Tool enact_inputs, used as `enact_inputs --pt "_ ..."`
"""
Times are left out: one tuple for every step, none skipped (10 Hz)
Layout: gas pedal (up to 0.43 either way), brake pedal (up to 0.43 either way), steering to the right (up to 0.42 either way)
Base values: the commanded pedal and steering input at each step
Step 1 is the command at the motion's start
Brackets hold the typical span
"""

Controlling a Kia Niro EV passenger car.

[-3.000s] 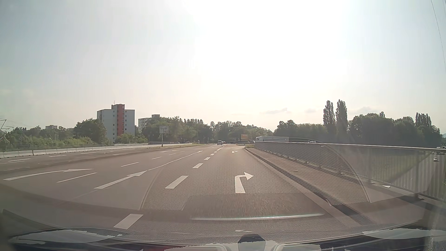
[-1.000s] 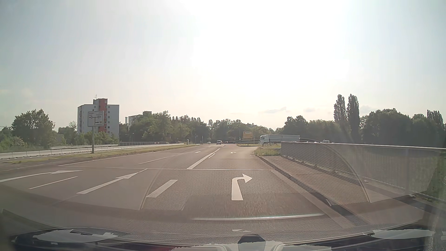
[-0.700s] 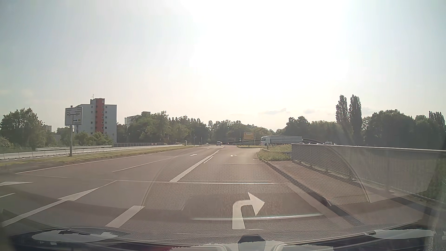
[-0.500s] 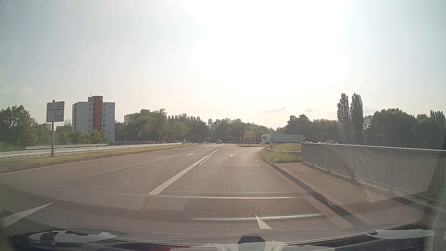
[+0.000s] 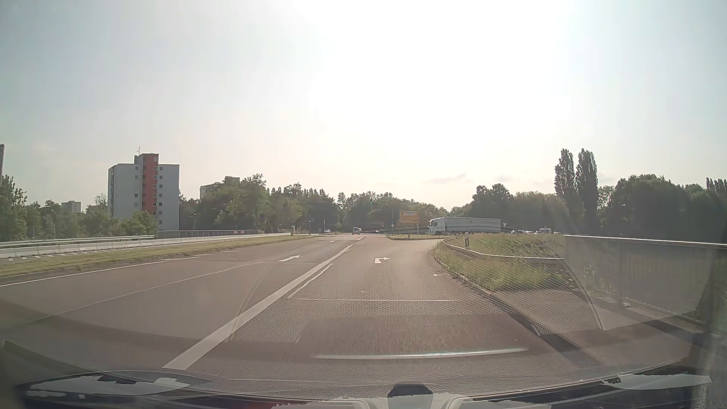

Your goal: Follow the waypoints while adhering to traffic rules and regulations

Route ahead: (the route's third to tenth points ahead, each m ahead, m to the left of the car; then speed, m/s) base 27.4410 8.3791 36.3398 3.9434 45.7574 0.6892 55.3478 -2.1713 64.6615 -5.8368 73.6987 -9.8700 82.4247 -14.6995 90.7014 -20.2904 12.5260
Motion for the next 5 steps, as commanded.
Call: enact_inputs --pt "0.059 0.0 0.005" --pt "0.059 0.0 0.007" --pt "0.059 0.0 0.008" --pt "0.059 0.0 0.012" --pt "0.059 0.0 0.016"
